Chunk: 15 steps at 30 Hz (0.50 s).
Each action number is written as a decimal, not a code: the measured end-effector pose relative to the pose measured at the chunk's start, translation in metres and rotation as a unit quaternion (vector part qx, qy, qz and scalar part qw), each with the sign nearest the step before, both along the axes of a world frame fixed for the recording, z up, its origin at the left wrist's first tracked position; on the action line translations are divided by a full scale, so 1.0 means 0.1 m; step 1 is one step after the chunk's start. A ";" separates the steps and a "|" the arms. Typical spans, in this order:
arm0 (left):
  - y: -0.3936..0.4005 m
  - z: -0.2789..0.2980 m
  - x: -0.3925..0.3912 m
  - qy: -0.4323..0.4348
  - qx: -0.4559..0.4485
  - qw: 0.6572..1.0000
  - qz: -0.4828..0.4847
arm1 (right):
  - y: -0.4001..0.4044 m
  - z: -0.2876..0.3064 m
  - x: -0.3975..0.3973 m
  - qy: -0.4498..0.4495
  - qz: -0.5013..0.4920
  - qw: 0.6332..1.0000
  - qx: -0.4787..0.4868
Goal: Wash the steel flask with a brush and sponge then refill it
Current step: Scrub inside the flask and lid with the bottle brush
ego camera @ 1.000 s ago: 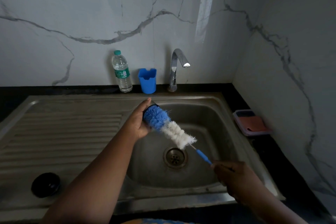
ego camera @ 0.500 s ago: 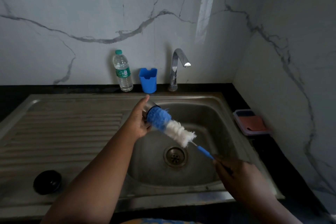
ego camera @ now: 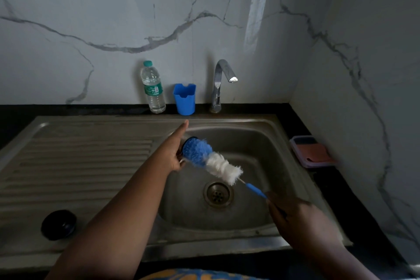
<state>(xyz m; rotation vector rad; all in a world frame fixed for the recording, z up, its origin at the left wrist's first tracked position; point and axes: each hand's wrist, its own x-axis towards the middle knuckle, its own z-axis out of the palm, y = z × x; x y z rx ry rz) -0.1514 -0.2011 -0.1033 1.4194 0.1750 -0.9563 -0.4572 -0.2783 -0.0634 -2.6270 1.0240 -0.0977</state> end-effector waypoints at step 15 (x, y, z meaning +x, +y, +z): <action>-0.01 0.01 0.03 0.027 -0.039 0.999 0.015 | -0.10 -0.11 0.04 -0.038 0.010 0.998 0.048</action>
